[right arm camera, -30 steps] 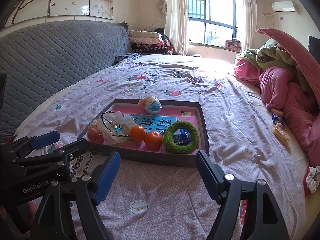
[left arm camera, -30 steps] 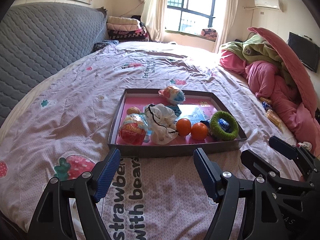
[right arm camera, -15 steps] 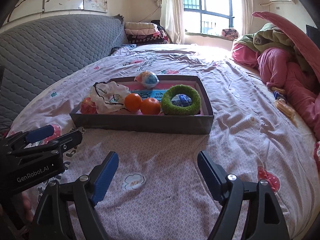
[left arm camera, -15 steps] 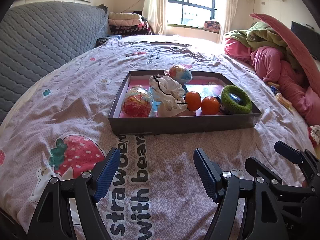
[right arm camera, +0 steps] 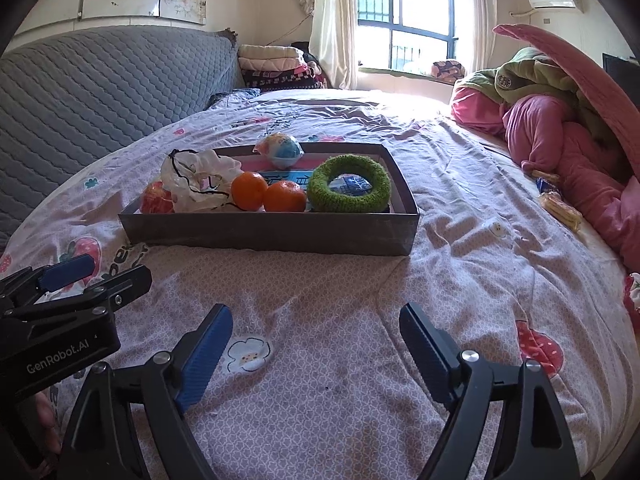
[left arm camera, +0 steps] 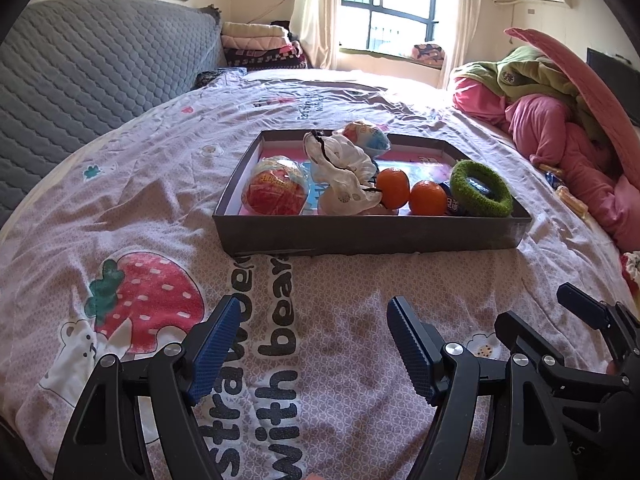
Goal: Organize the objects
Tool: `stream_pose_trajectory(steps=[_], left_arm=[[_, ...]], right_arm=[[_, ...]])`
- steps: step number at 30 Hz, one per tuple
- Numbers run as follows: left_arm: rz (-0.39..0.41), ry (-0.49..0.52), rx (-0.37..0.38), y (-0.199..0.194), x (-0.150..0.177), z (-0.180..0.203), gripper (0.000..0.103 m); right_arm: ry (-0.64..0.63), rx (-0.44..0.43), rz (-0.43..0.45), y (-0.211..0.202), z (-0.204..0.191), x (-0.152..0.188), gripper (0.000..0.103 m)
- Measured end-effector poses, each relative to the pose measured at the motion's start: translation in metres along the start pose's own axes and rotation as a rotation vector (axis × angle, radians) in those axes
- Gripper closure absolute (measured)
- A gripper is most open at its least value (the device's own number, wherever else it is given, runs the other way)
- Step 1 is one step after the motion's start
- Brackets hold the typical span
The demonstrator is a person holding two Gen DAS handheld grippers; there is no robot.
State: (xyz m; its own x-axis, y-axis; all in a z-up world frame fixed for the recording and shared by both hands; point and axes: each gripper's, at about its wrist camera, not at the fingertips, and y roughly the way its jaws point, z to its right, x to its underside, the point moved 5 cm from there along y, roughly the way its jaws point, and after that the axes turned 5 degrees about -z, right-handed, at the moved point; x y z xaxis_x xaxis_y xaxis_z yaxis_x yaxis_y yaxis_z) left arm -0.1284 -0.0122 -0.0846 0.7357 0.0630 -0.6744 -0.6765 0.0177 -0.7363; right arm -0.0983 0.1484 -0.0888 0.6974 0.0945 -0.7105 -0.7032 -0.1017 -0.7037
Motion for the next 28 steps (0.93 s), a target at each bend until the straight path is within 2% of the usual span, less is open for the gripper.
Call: stream_pose_trajectory(steps=[10,14,28], left_arm=[[-0.022,0.001,-0.019,0.011,0.006,-0.003,0.026],[-0.031,0.006,-0.013,0.012,0.008,-0.003,0.026],[-0.046,-0.002,-0.008,0.016,0.010,-0.005,0.026]], right_arm=[[0.002,-0.004,-0.026,0.009,0.000,0.006,0.018],[0.016,-0.031,-0.044,0.012,-0.001,0.009,0.018],[0.011,-0.035,-0.047,0.013,-0.003,0.010,0.018]])
